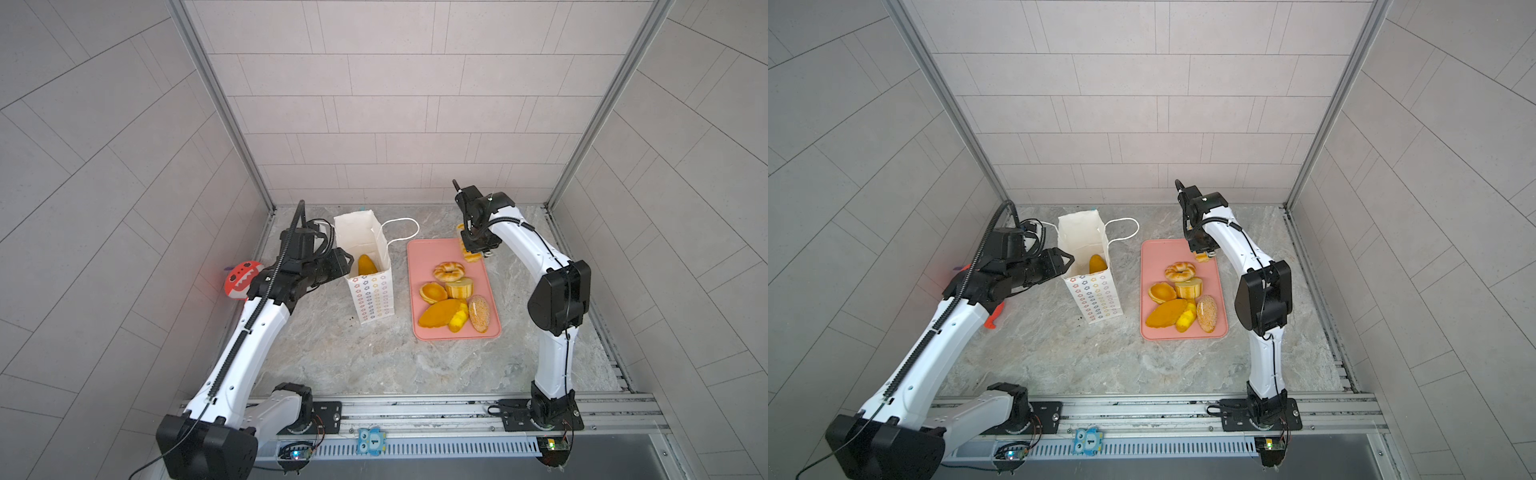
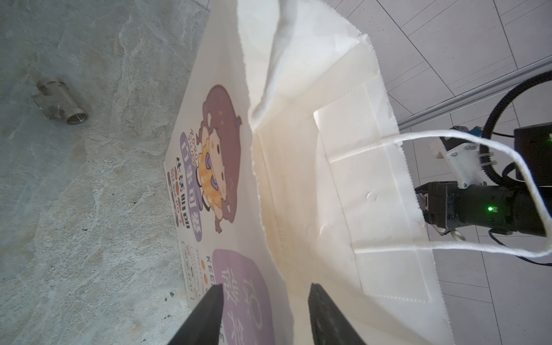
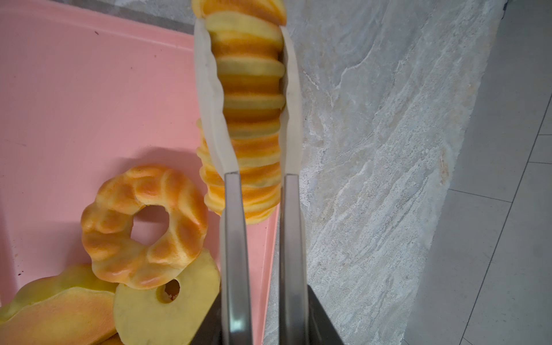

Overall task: Place the fake bread into the paper bag
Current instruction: 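Lift the spiral roll with the right gripper off the tray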

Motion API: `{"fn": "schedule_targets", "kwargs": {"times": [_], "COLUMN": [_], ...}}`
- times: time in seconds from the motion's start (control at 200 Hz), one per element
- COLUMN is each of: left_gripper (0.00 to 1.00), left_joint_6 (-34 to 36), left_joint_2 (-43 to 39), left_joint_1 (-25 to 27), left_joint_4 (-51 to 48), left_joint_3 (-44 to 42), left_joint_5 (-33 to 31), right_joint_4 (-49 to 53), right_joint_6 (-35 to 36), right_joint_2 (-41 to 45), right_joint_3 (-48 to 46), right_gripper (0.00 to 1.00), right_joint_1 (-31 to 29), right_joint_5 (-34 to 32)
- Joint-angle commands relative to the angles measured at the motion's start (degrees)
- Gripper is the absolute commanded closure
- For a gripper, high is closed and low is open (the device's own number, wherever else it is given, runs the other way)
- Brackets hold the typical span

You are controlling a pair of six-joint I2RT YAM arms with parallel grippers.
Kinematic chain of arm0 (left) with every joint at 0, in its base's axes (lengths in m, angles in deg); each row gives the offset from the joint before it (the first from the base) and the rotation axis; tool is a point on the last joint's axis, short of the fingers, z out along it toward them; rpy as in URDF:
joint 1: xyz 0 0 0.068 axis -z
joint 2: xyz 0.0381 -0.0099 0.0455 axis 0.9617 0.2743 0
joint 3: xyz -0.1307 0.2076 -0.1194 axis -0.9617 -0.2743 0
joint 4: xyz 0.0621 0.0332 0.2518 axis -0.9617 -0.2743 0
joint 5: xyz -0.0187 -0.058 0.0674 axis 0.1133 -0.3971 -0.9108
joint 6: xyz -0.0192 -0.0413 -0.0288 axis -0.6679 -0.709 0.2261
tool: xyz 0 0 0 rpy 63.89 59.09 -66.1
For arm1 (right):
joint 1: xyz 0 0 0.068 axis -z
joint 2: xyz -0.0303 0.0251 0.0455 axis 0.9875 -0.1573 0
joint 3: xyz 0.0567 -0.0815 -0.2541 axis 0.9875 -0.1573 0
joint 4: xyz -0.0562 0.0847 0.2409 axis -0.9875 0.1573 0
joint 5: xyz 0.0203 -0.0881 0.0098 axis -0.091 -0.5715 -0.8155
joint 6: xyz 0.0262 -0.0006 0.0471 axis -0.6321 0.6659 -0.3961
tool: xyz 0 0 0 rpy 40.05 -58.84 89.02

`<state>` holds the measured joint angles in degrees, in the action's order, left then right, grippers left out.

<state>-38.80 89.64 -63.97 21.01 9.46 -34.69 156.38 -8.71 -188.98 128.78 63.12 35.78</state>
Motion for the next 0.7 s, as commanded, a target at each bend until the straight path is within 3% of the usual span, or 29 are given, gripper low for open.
{"fn": "schedule_targets", "kwargs": {"times": [0.0,0.29,0.575,0.696], "left_gripper": [0.48,0.49,0.60,0.70], "left_joint_6": [-0.3,-0.5,-0.3,-0.2], "left_joint_2": [-0.4,-1.1,-1.8,-2.1], "left_joint_1": [-0.2,-0.2,-0.2,-0.2], "left_joint_4": [-0.2,-1.2,-2.4,-2.8], "left_joint_3": [1.3,2.9,3.8,3.7], "left_joint_5": [0.4,0.3,-0.2,-0.6], "right_joint_4": [-0.3,-0.5,-0.6,-0.7], "right_joint_6": [-1.1,-1.3,-1.5,-1.8], "right_joint_2": [4.3,7.6,11.6,13.5], "right_joint_3": [0.0,-0.7,-1.5,-1.6], "right_gripper": [0.66,0.67,0.67,0.67], "right_joint_1": [0.2,0.2,0.2,0.2], "right_joint_5": [-2.2,-1.4,0.2,1.4]}}
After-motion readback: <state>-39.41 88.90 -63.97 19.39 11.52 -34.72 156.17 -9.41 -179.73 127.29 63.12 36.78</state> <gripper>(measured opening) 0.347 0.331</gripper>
